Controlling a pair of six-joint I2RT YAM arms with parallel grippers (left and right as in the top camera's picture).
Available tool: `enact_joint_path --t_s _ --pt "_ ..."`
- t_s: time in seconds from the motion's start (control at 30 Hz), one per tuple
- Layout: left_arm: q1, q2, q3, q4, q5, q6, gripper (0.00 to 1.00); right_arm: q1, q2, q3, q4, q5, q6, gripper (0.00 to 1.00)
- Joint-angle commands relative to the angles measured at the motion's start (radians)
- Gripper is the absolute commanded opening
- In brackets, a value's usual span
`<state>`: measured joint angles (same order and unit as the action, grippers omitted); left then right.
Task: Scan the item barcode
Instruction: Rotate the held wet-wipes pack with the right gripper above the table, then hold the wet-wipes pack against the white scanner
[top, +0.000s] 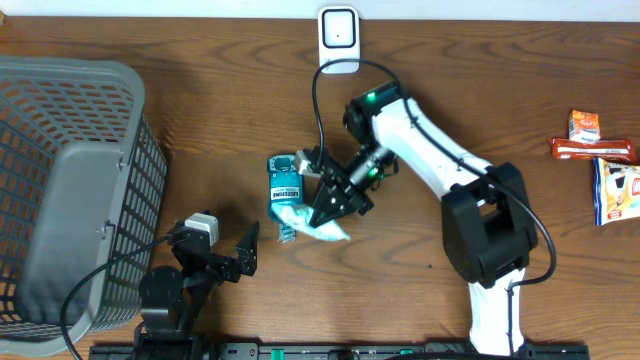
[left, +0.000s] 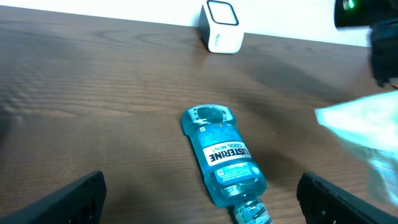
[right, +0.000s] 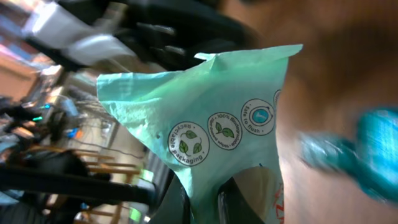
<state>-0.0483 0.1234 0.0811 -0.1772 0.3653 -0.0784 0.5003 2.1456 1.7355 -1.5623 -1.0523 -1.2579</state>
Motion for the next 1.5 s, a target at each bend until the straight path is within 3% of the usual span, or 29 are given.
enact_joint_path --t_s 0.0,0.13,0.37,0.67,1.13,1.47 --pt "0.003 0.000 -0.014 -0.027 0.012 0.002 0.98 -0.061 -0.008 0.081 0.132 0.210 0.444 0.01" --pt "0.003 0.000 -0.014 -0.027 0.012 0.002 0.98 -0.092 -0.008 0.109 0.391 0.622 0.911 0.01" --pt "0.003 0.000 -0.014 -0.027 0.012 0.002 0.98 -0.093 -0.006 0.110 0.623 1.186 1.107 0.01" --pt "0.003 0.000 -0.014 -0.027 0.012 0.002 0.98 -0.100 0.042 0.137 0.863 1.305 1.008 0.01" --pt "0.003 0.000 -0.014 -0.027 0.012 0.002 0.98 -0.101 0.411 0.668 0.841 1.419 0.809 0.01" --pt "0.003 0.000 -0.014 -0.027 0.012 0.002 0.98 -0.101 0.458 0.718 0.924 1.401 0.823 0.01"
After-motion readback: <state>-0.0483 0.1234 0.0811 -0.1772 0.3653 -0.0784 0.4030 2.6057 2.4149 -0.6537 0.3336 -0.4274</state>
